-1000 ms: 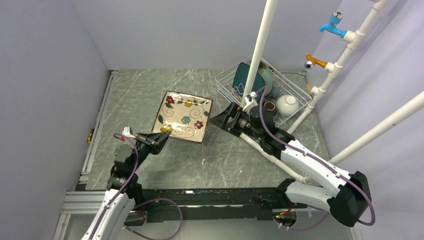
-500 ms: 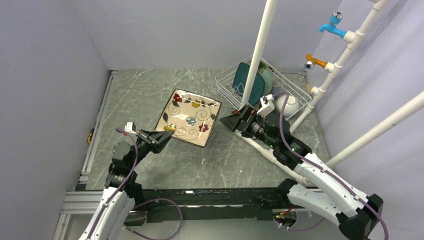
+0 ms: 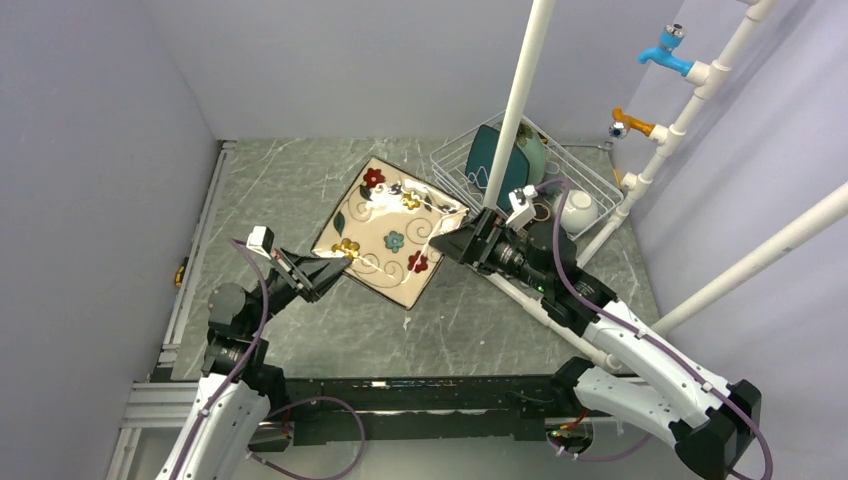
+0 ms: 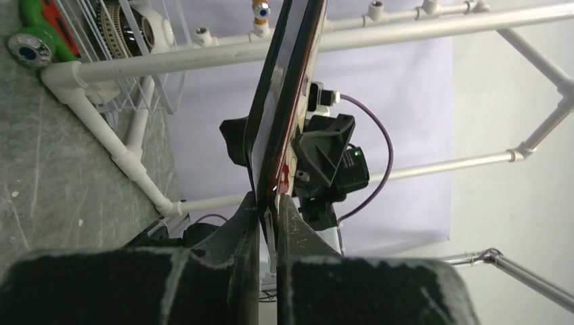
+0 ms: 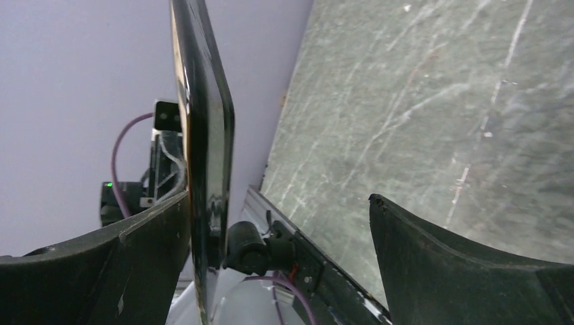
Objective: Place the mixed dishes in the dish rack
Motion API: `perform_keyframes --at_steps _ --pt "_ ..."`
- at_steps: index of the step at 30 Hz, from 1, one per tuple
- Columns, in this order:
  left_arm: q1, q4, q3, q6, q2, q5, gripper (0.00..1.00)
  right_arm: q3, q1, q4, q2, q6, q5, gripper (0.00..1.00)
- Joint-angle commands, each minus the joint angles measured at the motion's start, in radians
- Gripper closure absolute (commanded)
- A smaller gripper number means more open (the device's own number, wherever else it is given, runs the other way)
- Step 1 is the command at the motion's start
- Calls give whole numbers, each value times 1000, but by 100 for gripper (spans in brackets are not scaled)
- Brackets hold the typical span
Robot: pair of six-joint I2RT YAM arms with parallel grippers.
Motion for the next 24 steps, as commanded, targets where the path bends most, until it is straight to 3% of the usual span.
perform_keyframes --at_steps 1,5,11,14,16,17,18,19,24 --pt "0 303 110 -59 -35 69 100 -3 -4 166 1 61 -58 1" --pt "0 286 135 -35 -29 110 100 -6 -3 238 0 81 -83 5" --pt "0 243 169 25 -1 179 100 13 -3 265 5 83 -142 36" --pt "0 230 184 55 28 215 100 3 -3 254 -14 76 -154 57" --pt "0 237 183 60 39 224 100 -20 -3 264 -38 88 -157 66" --pt "0 241 182 62 46 226 100 -37 -4 285 -48 97 -162 78" --pt "0 242 182 64 49 227 100 -56 -2 313 -57 110 -172 96" --pt "0 240 184 71 57 228 100 -76 -2 345 -63 128 -183 100" --pt "-3 181 215 119 85 230 100 -138 -2 473 -79 185 -227 100"
